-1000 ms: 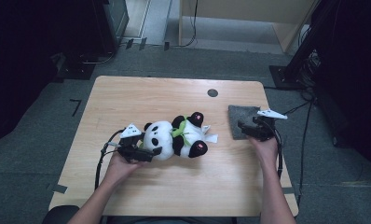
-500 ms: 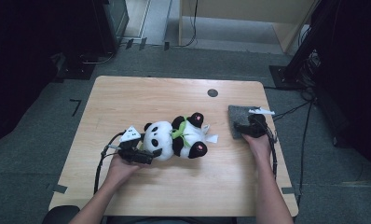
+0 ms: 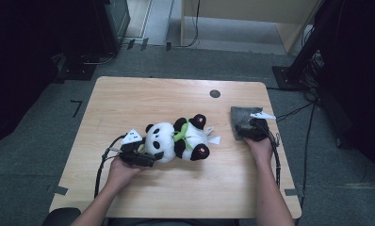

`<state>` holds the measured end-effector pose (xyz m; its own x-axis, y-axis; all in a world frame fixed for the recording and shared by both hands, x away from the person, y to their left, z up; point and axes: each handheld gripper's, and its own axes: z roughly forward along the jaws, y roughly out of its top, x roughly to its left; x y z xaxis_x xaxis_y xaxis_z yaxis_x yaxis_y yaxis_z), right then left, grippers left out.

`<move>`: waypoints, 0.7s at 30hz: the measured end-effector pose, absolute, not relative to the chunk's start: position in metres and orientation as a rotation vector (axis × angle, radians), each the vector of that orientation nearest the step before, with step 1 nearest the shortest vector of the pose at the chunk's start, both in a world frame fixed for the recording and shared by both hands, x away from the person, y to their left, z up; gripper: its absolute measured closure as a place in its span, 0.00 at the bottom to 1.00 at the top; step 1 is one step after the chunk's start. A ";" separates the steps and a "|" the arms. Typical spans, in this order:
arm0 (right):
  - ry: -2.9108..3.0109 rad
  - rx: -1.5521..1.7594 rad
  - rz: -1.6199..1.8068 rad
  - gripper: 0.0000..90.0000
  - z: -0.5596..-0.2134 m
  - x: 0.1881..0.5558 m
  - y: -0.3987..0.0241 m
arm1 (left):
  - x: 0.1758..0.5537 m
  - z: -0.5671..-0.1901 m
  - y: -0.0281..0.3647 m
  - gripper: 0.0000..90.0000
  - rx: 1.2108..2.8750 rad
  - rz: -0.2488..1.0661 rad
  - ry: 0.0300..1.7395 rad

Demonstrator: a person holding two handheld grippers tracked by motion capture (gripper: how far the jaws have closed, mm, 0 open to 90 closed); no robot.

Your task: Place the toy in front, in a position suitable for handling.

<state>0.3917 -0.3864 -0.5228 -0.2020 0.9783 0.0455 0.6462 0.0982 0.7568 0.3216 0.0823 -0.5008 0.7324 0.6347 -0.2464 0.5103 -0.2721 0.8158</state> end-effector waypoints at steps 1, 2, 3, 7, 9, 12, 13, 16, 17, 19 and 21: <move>1.904 1.585 0.915 0.24 -0.523 0.392 -0.386 | 0.321 -0.501 0.083 0.02 1.931 0.156 0.879; 1.903 1.584 0.913 0.24 -0.523 0.391 -0.386 | 0.321 -0.502 0.083 0.02 1.928 0.157 0.880; 1.902 1.583 0.912 0.24 -0.523 0.391 -0.386 | 0.321 -0.502 0.083 0.03 1.926 0.156 0.882; 1.896 1.584 0.894 0.26 -0.523 0.391 -0.385 | 0.321 -0.502 0.083 0.04 1.925 0.154 0.886; 1.887 1.591 0.893 0.29 -0.523 0.391 -0.385 | 0.320 -0.501 0.083 0.04 1.927 0.156 0.889; 1.869 1.600 0.895 0.39 -0.523 0.390 -0.386 | 0.320 -0.501 0.082 0.04 1.928 0.158 0.889; 1.862 1.602 0.896 0.42 -0.523 0.389 -0.386 | 0.320 -0.501 0.082 0.04 1.928 0.158 0.890; 1.844 1.609 0.895 0.50 -0.522 0.388 -0.387 | 0.320 -0.501 0.082 0.04 1.925 0.155 0.892; 1.842 1.608 0.896 0.55 -0.522 0.387 -0.387 | 0.320 -0.500 0.082 0.04 1.926 0.155 0.892; 1.843 1.599 0.905 0.67 -0.522 0.385 -0.387 | 0.321 -0.500 0.082 0.04 1.929 0.155 0.891; 1.845 1.600 0.915 0.78 -0.522 0.384 -0.387 | 0.321 -0.500 0.082 0.04 1.929 0.152 0.894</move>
